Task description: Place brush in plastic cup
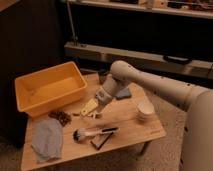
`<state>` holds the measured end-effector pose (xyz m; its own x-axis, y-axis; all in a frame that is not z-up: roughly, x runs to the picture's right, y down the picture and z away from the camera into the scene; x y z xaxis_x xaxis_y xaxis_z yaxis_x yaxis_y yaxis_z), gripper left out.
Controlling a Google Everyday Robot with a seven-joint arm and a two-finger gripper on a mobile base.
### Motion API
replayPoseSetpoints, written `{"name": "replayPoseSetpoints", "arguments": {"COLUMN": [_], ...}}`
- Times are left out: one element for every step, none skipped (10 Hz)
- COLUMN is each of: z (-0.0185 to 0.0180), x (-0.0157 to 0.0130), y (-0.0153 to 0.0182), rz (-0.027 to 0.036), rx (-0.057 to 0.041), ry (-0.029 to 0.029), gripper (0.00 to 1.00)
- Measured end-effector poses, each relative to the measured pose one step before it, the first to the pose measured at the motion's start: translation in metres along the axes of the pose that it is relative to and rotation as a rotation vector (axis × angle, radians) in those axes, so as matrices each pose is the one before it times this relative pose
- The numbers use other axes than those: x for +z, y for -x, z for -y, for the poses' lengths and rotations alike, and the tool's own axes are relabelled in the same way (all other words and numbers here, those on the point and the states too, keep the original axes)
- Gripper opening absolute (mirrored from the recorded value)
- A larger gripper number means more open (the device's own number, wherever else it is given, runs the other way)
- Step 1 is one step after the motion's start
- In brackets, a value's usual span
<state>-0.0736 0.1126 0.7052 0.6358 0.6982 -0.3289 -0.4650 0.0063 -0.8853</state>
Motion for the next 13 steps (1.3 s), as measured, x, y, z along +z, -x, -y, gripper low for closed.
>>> {"name": "replayPoseSetpoints", "arguments": {"z": [0.0,-0.00001,0.00003,-0.00002,0.00004,-0.00004,0.00001,0.0,0.00002,-0.0003,-0.00178,-0.0016,0.00036], "x": [0.00004,-0.00002,-0.00002,0.0,-0.00001,0.0,0.00001,0.0,0.00003,-0.00201,-0.00102,-0.00207,-0.00376], "y": [0.0,0.00001,-0.00001,0.00002,-0.00004,0.00001,0.00001,-0.00001,-0.00004,-0.00091,-0.00007,-0.00403,-0.01104], "rz": [-0.00005,0.00002,0.00003,0.00003,-0.00005,0.00003,-0.00001,-0.00002,-0.00032,-0.0078,-0.00229,0.00651,0.0111], "rx": [-0.00003,-0.00002,0.00004,-0.00003,0.00006,-0.00005,0.00001,0.0,0.00024,-0.00055,-0.01915,-0.01812,-0.01672], "ry": [0.00009,-0.00008,-0.00003,0.00001,-0.00005,0.00005,-0.00001,0.00001,-0.00059,-0.02953,-0.06893,-0.06709,-0.0739], "gripper": [0.8,0.8,0.8,0.8,0.8,0.8,0.8,0.8,0.8,0.8,0.8,0.8,0.8]}}
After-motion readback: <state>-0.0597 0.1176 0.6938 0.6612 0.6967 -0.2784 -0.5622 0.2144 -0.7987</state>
